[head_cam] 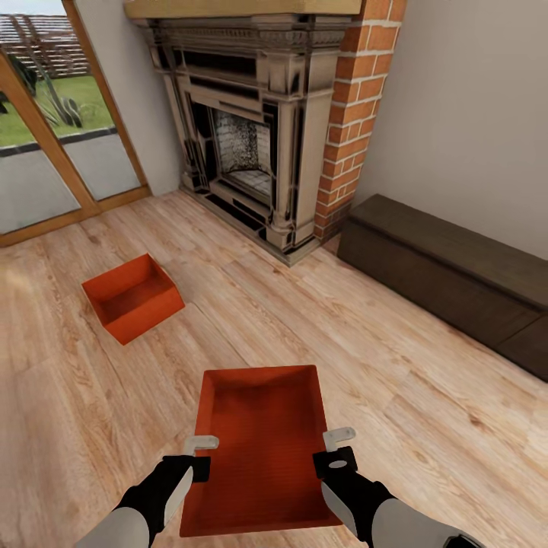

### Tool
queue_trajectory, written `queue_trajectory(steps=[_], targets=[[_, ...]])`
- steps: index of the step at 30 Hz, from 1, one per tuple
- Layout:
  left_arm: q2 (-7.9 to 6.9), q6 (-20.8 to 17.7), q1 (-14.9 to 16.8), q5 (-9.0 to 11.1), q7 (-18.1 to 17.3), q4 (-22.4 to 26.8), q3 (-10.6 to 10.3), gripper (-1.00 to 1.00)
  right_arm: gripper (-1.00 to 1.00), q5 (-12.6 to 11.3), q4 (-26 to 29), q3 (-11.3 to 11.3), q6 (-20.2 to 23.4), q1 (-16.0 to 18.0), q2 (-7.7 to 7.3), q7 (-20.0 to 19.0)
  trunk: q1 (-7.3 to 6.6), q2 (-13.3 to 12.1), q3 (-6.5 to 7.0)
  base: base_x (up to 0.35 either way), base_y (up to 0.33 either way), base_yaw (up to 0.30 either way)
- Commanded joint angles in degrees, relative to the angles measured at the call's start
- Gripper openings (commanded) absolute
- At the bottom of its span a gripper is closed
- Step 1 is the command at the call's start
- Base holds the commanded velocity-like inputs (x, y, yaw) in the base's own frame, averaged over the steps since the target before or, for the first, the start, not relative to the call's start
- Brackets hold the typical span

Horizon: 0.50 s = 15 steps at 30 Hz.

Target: Move the two storage containers from the living room to the garage. In the garage, place one container on the floor and stack the other container on top of it (either order is fine).

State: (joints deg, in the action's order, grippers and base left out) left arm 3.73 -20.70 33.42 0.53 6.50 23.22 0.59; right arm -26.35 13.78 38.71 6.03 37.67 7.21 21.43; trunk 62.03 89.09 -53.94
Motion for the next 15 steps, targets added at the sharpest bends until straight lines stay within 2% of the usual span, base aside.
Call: queue_trajectory(steps=[1,15], targets=[[0.05,-0.31,-0.03,0.62,0.18,-0.02,-0.15,-1.00,-1.00,0.25,1.13,0.30,0.39,0.04,-0.01,0.10,-0.23,-0.40,0.15,0.000,0.000,0.000],[0.05,-0.38,-0.04,0.62,0.18,-0.09,-0.15,-1.00,-1.00,0.32,1.09,0.31,0.39,0.04,-0.01,0.10,-3.30,-6.01,2.66,0.000,0.000,0.000]])
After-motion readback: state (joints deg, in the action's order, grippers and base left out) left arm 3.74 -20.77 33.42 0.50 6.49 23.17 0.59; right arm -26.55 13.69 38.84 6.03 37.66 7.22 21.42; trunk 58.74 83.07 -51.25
